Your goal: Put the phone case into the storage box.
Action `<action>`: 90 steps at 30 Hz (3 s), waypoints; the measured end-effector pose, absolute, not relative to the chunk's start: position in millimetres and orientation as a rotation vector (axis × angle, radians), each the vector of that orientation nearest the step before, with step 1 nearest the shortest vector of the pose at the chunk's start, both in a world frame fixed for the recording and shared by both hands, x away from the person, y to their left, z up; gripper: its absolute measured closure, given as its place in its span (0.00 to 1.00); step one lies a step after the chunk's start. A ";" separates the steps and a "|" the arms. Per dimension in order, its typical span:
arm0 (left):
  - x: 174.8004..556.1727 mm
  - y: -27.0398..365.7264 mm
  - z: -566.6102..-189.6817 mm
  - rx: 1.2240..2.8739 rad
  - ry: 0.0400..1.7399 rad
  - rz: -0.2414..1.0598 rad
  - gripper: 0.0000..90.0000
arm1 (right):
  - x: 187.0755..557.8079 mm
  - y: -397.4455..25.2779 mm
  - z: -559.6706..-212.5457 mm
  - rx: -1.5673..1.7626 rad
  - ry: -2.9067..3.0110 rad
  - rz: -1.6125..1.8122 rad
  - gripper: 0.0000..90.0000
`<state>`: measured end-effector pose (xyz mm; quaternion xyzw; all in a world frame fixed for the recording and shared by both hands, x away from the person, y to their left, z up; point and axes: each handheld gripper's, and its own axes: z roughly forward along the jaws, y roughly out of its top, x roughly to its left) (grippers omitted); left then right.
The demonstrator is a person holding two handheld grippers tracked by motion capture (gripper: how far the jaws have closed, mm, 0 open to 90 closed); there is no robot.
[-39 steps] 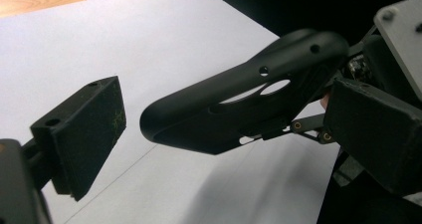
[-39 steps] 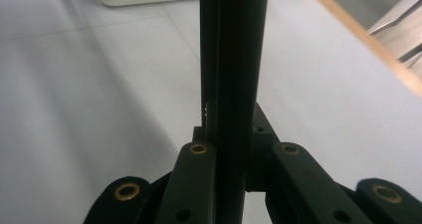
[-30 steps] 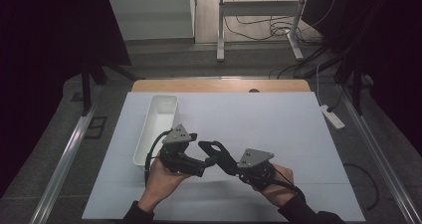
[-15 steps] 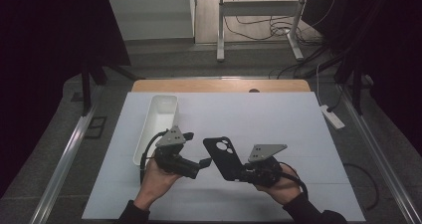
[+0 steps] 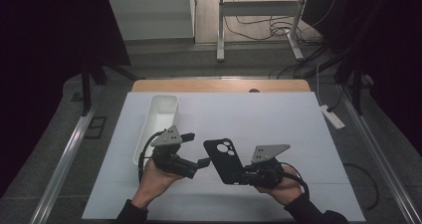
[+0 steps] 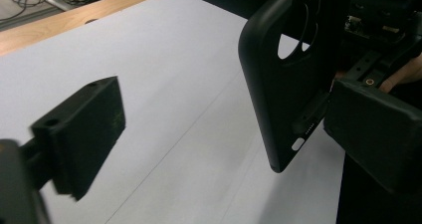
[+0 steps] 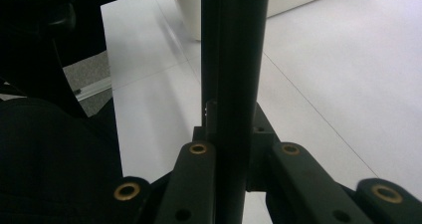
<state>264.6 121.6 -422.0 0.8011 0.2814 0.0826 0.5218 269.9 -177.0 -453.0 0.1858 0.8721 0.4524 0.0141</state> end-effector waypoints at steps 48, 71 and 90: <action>266.2 127.7 -419.2 1.814 0.651 0.001 0.93 | 270.0 -170.9 -457.1 0.554 2.716 1.374 0.94; 266.1 124.7 -413.4 1.843 0.658 0.074 0.93 | 265.7 -163.6 -459.5 0.582 2.692 1.231 0.56; 270.7 130.6 -408.0 1.889 0.681 0.147 0.93 | 263.3 -173.6 -455.9 0.669 2.652 1.177 0.28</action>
